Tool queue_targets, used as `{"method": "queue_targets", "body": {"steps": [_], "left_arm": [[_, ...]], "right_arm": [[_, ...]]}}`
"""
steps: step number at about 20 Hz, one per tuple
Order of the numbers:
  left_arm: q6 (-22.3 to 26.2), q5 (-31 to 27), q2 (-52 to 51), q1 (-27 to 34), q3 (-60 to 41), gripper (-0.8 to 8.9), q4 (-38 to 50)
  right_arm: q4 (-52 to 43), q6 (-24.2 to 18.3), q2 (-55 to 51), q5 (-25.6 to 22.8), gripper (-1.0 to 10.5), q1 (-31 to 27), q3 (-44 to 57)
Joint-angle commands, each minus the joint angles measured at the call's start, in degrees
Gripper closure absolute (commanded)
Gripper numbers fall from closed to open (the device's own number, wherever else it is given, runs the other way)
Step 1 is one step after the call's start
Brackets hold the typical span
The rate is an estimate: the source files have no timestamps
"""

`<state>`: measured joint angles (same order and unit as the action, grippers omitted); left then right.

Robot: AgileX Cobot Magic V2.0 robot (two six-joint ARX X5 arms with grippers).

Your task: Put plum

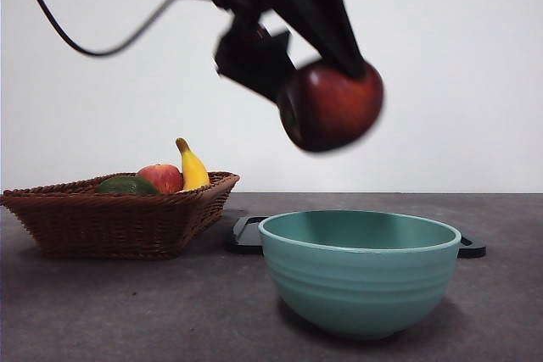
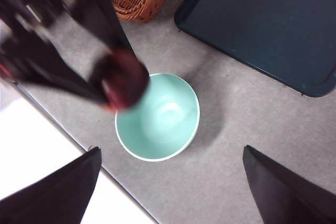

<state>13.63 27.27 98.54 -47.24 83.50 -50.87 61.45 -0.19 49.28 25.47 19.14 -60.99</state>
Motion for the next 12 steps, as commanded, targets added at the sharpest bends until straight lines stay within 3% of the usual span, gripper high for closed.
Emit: {"method": "queue_targets", "body": {"steps": [1,5,12], "left_arm": [[0.9,-1.11,3.72,-1.75,1.09,6.0,1.75],[2.23,-6.36,8.26,-3.89,1.09,6.0,3.67],[3.69,-10.56,12.11,-6.54,1.09,5.96,4.74]], "right_arm": [[-0.33,-0.26,0.42,-0.02,5.2,0.24,-0.94],[-0.33,-0.28,0.42,-0.02,5.2,0.24,-0.94],[-0.37,-0.31,0.44,-0.02,5.2,0.24,-0.94]]}}
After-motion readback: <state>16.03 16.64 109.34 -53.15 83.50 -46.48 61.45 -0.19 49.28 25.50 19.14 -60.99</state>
